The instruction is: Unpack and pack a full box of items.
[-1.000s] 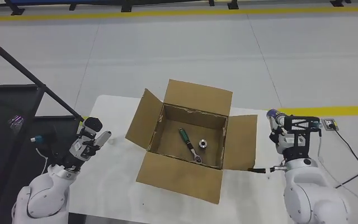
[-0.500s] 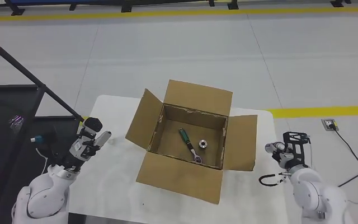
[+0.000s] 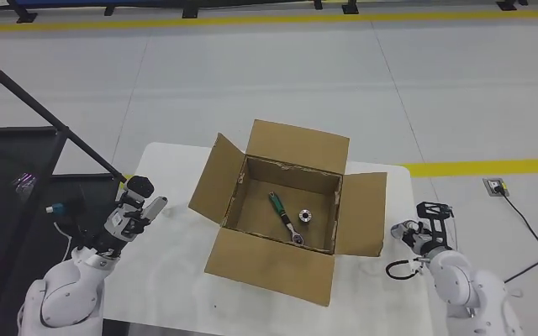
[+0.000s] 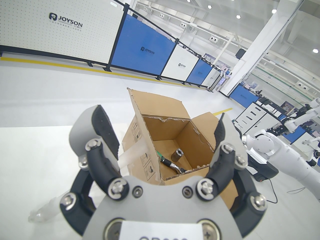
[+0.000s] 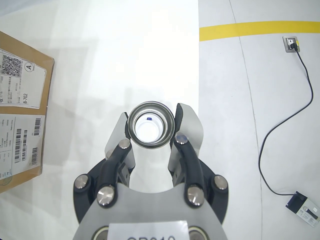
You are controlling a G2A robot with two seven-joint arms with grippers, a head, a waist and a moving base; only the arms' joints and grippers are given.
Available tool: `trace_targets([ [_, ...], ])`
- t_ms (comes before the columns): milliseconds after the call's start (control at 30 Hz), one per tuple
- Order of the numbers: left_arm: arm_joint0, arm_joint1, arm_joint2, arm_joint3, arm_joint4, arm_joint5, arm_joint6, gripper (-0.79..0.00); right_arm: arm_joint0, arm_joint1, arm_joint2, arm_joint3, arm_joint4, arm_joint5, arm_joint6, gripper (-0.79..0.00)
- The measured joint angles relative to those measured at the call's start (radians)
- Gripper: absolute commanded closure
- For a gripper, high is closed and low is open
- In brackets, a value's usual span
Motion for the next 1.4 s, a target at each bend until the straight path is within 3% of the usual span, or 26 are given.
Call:
trace_targets([
  [33, 0.000, 0.000, 0.000, 0.000, 0.000, 0.000, 0.000, -0.785, 0.000, 0.000, -0.001, 0.003, 0.002, 0.001, -0.001, -0.286],
  [100, 0.000, 0.000, 0.000, 0.000, 0.000, 0.000, 0.000, -0.785, -0.003, 0.001, -0.004, 0.005, 0.007, 0.004, -0.003, -0.517],
  [167, 0.000, 0.000, 0.000, 0.000, 0.000, 0.000, 0.000, -0.785, -0.007, 0.001, -0.007, 0.002, 0.010, 0.007, -0.004, -0.680],
  [233, 0.000, 0.000, 0.000, 0.000, 0.000, 0.000, 0.000, -0.785, -0.014, 0.001, -0.011, -0.004, 0.012, 0.015, -0.011, -0.785],
  [567, 0.000, 0.000, 0.000, 0.000, 0.000, 0.000, 0.000, -0.785, -0.086, 0.004, 0.010, -0.170, 0.002, 0.063, -0.101, -0.785],
  [800, 0.000, 0.000, 0.000, 0.000, 0.000, 0.000, 0.000, -0.785, -0.120, 0.004, 0.029, -0.393, -0.035, 0.122, -0.200, -0.785],
  [933, 0.000, 0.000, 0.000, 0.000, 0.000, 0.000, 0.000, -0.785, -0.111, 0.002, -0.015, -0.546, -0.018, 0.087, -0.256, -0.785],
  [1033, 0.000, 0.000, 0.000, 0.000, 0.000, 0.000, 0.000, -0.785, -0.064, -0.001, -0.113, -0.597, -0.023, 0.018, -0.256, -0.785],
  [1167, 0.013, 0.001, 0.005, -0.012, 0.003, 0.021, 0.014, -0.785, 0.078, -0.011, -0.304, -0.513, -0.011, -0.047, -0.123, -0.785],
  [1267, 0.015, 0.001, 0.006, -0.014, 0.004, 0.023, 0.016, -0.785, 0.233, -0.033, -0.465, -0.357, 0.090, -0.061, 0.038, -0.785],
  [1400, 0.015, 0.001, 0.006, -0.014, 0.004, 0.022, 0.015, -0.785, 0.451, -0.074, -0.646, -0.085, 0.184, -0.003, 0.243, -0.785],
])
